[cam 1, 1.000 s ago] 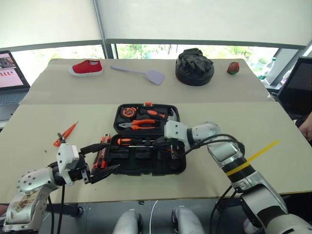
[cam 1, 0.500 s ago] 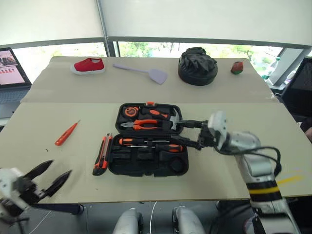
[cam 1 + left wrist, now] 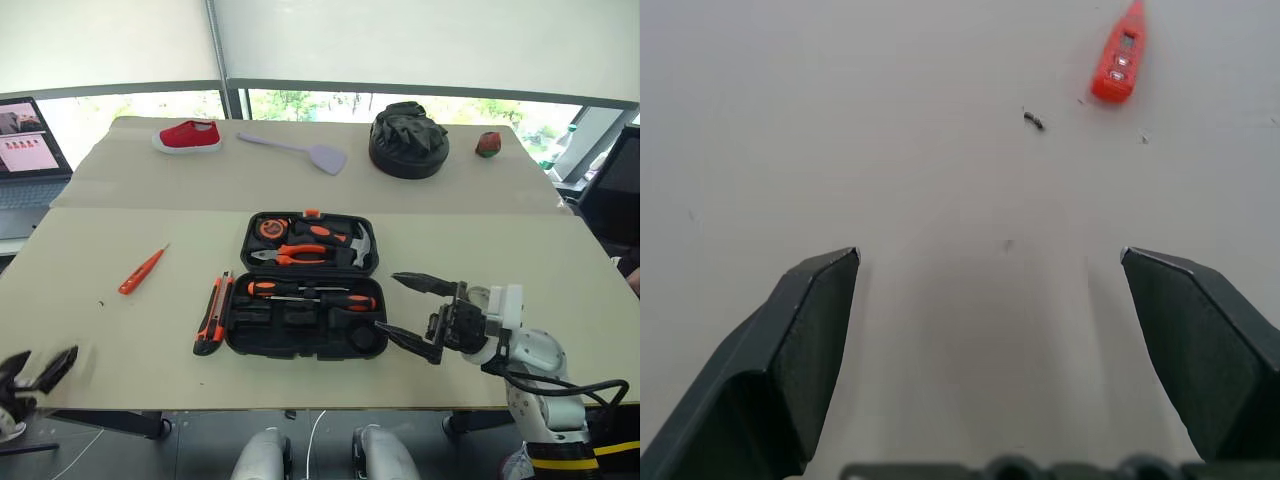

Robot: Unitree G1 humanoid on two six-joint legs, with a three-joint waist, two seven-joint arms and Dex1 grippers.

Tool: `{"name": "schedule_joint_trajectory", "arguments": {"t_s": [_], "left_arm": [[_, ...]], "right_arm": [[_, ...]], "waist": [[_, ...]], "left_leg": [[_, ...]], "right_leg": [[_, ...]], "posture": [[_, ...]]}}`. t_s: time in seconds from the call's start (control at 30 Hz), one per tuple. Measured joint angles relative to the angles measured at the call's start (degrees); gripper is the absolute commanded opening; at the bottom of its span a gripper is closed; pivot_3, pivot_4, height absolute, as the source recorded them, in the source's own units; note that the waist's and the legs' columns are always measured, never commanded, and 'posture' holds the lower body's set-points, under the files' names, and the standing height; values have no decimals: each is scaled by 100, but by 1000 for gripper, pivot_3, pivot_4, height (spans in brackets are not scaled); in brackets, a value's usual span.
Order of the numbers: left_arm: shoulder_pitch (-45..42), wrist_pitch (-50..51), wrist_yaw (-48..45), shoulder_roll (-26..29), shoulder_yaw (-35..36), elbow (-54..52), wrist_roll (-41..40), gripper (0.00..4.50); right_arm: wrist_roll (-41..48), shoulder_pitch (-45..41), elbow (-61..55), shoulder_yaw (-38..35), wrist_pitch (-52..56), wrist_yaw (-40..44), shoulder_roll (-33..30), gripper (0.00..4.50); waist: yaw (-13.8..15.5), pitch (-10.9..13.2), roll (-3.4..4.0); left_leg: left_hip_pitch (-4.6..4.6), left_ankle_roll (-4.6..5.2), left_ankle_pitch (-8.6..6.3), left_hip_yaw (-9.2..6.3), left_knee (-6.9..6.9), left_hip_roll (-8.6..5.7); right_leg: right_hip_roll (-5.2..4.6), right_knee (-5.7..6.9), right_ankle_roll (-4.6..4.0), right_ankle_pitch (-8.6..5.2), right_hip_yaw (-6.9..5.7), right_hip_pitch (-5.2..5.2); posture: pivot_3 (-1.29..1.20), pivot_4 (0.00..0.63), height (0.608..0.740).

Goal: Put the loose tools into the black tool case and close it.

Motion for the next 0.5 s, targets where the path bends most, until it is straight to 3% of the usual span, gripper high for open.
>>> {"name": "schedule_joint_trajectory", "arguments": {"t_s": [0.17, 0.37, 0.5], "left_arm": [[-1907, 718, -159, 971, -1306, 755, 459, 4500], [-4138, 477, -506, 913, -3174, 2826, 1709, 4500], [-4970, 83, -865, 835, -3736, 3919, 2305, 4500]], "right_arm": [[1, -656, -175, 158, 32, -149, -14, 4481], [-15, -765, -238, 456, 121, -305, 47, 4481], [-19, -695, -410, 501, 148, -464, 33, 4481]], "waist": [[-3, -1, -4], [-52, 2, -6], [-80, 3, -9]], "left_leg": [[3, -8, 4, 4, -11, -10], [-22, -23, 13, 13, -17, -11], [-30, -17, 9, 21, -8, -16]], "right_leg": [[11, 6, -2, 2, 2, 2], [37, 9, -7, 2, -3, -17], [31, 8, -1, 2, -4, -9]], "posture": [[0, 150, 740], [0, 150, 740], [0, 150, 740]]}}
